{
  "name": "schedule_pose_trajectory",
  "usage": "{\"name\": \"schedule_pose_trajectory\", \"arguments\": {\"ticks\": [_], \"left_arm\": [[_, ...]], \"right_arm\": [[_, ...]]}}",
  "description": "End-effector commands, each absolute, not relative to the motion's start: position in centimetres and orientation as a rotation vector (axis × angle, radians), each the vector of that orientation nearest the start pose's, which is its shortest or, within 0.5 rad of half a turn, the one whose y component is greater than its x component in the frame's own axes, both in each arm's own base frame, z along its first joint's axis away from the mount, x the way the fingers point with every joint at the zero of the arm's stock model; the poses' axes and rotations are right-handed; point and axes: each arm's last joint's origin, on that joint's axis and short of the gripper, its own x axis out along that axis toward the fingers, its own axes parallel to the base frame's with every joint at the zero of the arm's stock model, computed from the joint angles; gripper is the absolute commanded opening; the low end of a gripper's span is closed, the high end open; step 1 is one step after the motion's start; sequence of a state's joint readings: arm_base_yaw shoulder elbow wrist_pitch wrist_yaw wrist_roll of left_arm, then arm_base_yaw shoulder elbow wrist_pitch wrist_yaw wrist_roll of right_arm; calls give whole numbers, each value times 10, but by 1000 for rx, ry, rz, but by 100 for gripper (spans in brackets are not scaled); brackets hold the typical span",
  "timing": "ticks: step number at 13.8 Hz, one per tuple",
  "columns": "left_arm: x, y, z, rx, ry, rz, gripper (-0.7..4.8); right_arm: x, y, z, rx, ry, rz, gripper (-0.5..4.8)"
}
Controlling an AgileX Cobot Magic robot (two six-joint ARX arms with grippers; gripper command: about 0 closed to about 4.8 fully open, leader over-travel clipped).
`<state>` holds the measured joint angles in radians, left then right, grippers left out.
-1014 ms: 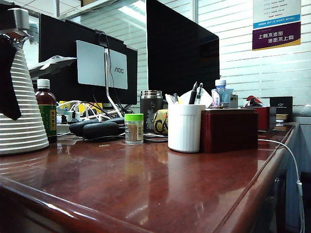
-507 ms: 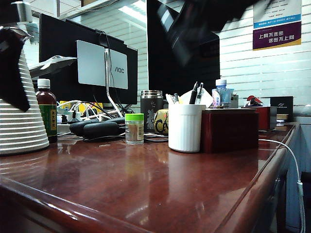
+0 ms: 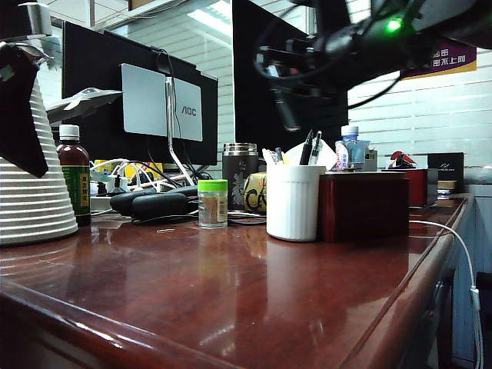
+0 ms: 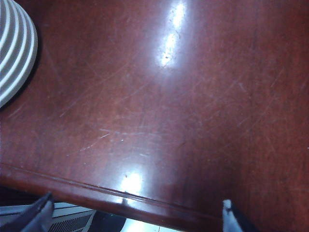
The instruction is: Pick up all the pens on the desk and put them into the pen holder one by one.
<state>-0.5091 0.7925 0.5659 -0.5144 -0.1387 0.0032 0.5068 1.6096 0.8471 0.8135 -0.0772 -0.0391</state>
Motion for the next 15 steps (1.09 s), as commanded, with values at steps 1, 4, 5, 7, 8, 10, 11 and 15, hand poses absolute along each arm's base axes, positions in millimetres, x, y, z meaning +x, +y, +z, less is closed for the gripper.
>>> {"name": "schedule_pose_trajectory", "arguments": {"ticks": [1, 4, 5, 7, 8, 10, 11, 15], "left_arm": [[140, -74, 231, 234, 699, -356, 479], [141, -74, 231, 234, 697, -354, 479], [141, -74, 231, 234, 698, -354, 479], [141, -74, 231, 234, 698, -354, 479], [141, -74, 231, 234, 698, -354, 479], [141, -74, 231, 234, 698, -354, 479], [141, -74, 231, 234, 697, -354, 479], [141, -74, 232, 230, 687, -355, 479]], "right_arm": [[305, 166, 248, -29, -82, 561, -1], [307, 168, 243, -32, -68, 578, -1], [310, 168, 239, -35, -56, 571, -1], [310, 169, 237, -36, -49, 570, -1], [311, 168, 237, -36, -50, 533, 1], [311, 168, 236, -48, -33, 534, 118], [311, 168, 235, -49, -29, 534, 117], [287, 158, 284, -24, -146, 537, 117]]}}
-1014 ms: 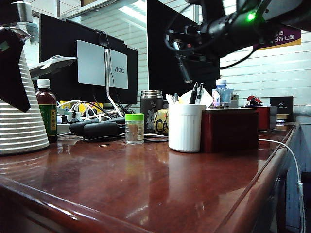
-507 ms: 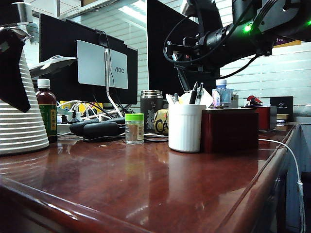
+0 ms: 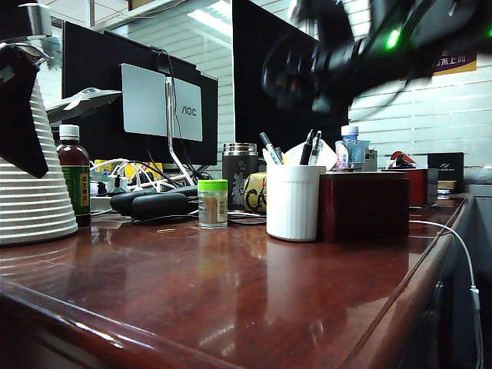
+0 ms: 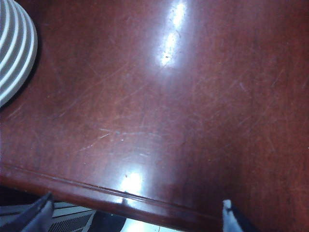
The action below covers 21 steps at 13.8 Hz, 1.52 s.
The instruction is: Pick up all the pens on the desk and put them into the pen holder one by one.
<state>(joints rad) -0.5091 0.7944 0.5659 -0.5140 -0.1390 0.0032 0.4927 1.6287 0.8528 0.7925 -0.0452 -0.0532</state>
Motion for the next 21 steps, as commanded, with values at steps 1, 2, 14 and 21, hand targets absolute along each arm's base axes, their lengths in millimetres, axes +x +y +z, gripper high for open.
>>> {"name": "schedule_pose_trajectory", "arguments": {"ticks": [1, 2, 14, 21], "left_arm": [[142, -75, 235, 222, 664, -359, 465], [142, -75, 240, 212, 636, -360, 359], [-4, 2, 310, -2, 74, -498, -6], [63, -38, 227, -167, 69, -594, -6]], "right_arm": [[271, 149, 307, -21, -160, 536, 117], [253, 139, 327, -25, -144, 537, 106], [7, 4, 329, -14, -111, 506, -6], [68, 41, 231, 96, 6, 609, -6]]}}
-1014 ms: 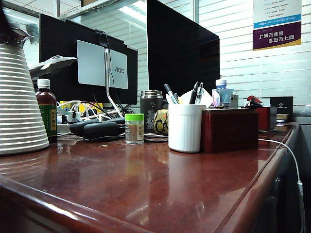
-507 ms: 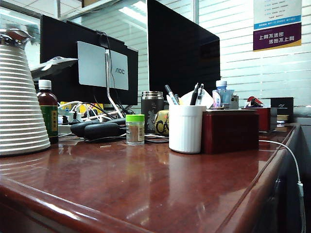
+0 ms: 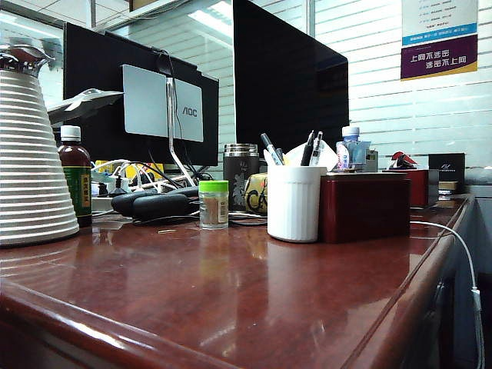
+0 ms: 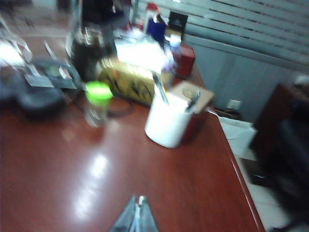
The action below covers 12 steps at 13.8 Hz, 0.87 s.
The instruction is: Pick up all the pens on the desk and put them into the pen holder one by one.
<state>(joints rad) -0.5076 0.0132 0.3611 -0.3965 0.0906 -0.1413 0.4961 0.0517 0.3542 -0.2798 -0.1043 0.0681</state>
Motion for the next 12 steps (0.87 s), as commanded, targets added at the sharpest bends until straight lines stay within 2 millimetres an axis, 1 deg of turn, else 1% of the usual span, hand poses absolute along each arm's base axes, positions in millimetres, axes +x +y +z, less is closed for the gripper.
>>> {"name": "schedule_pose_trajectory", "arguments": {"ticks": [1, 3, 7, 8, 9, 10, 11, 12], "left_arm": [[68, -39, 218, -167, 68, -553, -6], [78, -35, 202, -169, 55, -443, -6], [87, -22, 187, -161, 65, -286, -6], [88, -18, 184, -162, 69, -242, -6], [90, -14, 182, -163, 70, -201, -6], [91, -10, 178, -163, 76, -148, -5], [92, -7, 177, -165, 77, -104, -5], [92, -4, 177, -165, 74, -73, -5]], "right_arm": [[72, 43, 218, 124, 49, 607, -6], [79, 47, 187, 153, 146, 598, -6], [85, 50, 151, 135, 231, 587, -6], [86, 49, 145, 127, 254, 556, -6], [86, 47, 144, 119, 256, 490, -6], [88, 44, 145, 44, 219, 365, -6], [89, 41, 146, -13, 196, 281, -6], [90, 39, 147, -10, 186, 231, -6]]}}
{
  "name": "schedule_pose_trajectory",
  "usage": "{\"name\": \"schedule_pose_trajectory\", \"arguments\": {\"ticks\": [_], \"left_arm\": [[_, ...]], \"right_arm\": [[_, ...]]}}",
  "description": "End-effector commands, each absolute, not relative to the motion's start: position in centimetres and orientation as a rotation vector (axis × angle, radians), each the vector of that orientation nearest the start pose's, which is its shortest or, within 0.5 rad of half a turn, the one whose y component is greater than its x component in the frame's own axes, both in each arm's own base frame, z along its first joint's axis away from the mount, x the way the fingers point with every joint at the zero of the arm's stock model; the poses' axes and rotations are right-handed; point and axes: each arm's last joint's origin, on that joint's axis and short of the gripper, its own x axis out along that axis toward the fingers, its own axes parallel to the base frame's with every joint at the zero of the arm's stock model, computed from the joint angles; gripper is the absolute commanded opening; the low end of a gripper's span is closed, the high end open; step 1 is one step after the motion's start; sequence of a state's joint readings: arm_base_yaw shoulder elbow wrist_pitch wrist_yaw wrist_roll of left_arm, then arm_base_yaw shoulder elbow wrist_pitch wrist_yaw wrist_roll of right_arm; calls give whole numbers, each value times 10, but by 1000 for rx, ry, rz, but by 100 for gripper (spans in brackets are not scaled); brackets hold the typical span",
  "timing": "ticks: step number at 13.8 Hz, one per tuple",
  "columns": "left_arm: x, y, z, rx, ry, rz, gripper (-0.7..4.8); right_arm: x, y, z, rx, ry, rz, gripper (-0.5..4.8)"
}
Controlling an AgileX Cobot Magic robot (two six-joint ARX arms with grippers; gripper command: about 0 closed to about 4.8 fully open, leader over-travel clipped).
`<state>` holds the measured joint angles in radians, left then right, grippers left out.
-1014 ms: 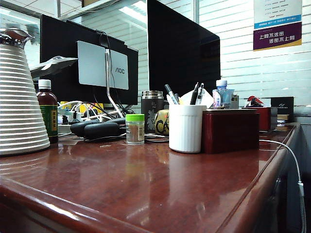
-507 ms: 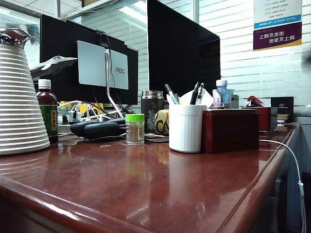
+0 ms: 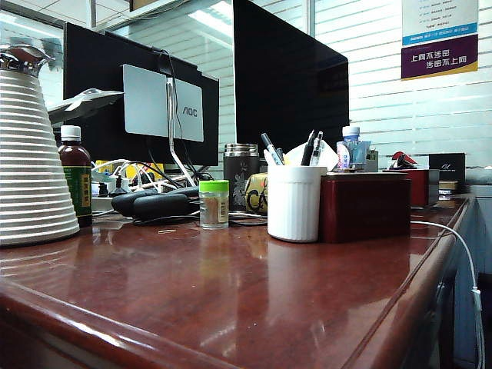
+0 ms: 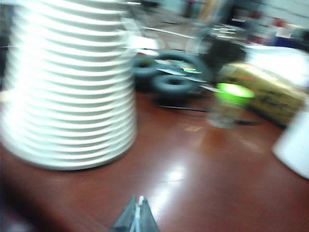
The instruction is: Pick up all the pens on the desk and put them into the pen holder one by one.
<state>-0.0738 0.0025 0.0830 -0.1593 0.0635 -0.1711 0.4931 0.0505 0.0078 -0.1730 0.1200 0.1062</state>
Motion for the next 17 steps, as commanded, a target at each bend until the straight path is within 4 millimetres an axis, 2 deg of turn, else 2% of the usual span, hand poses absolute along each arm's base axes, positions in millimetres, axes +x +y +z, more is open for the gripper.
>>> {"name": "schedule_pose_trajectory", "arguments": {"ticks": [1, 7, 9, 14, 17], "left_arm": [[92, -3, 177, -166, 72, -58, -5], [92, -3, 179, -163, 44, -59, -5], [92, -3, 179, -75, 37, -58, -5], [92, -2, 179, -79, 39, -52, -5], [92, -2, 178, -80, 44, -53, -5]], "right_arm": [[90, 39, 147, -8, 189, 233, -6], [91, 37, 148, -6, 172, 193, -6], [92, 34, 149, -1, 171, 175, -6], [96, 9, 154, 34, 109, -86, -6], [96, 8, 154, 35, 111, -97, -6]]}}
